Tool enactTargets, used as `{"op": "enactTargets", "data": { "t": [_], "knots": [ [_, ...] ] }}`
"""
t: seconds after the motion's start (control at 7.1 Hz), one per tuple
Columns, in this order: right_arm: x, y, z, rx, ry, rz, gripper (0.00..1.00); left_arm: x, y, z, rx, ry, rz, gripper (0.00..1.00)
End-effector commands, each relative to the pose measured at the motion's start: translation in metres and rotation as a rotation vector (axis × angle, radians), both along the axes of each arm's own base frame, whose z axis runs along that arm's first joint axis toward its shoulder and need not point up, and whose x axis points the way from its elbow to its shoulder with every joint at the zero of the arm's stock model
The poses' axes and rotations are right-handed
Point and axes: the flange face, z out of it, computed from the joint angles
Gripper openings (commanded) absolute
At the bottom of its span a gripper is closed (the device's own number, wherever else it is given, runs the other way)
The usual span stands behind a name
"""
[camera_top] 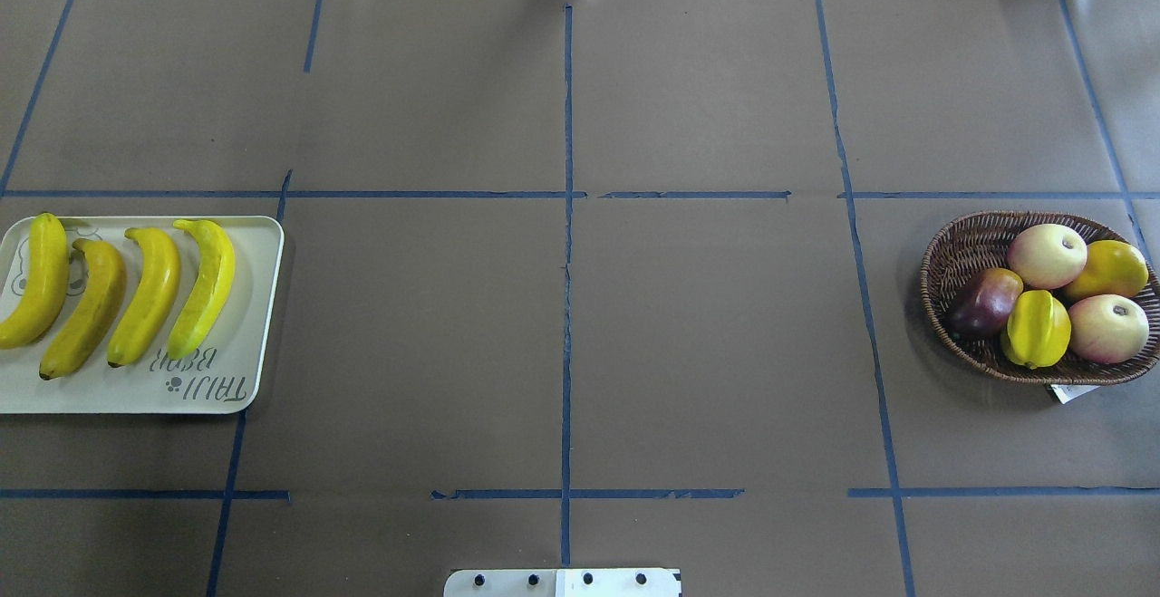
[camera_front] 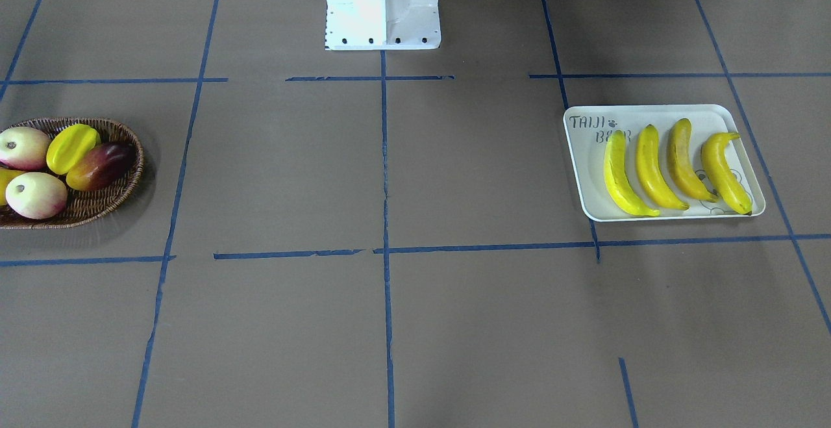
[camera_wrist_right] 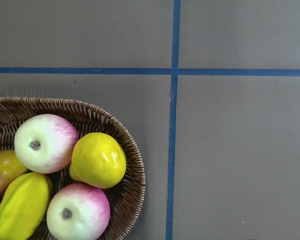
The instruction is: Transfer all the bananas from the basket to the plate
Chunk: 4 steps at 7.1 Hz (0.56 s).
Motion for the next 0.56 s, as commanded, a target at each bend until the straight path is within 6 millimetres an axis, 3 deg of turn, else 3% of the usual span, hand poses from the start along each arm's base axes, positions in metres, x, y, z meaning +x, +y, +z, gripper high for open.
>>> {"op": "enactTargets", "data": {
  "t": [0.0,0.28,0.42],
  "knots": [
    [0.011,0.004,0.02,-0.032,0.002,0.02,1.0,0.0,-0.001,0.0,-0.002,0.0,-0.001,1.0],
    [0.013,0.002,0.042,0.026,0.007,0.027,1.0,0.0,-0.002,-0.001,-0.003,0.0,-0.003,1.0],
    [0.013,0.0,0.043,0.032,0.008,0.033,1.0,0.0,-0.002,-0.001,-0.003,0.0,-0.003,1.0]
  ]
}}
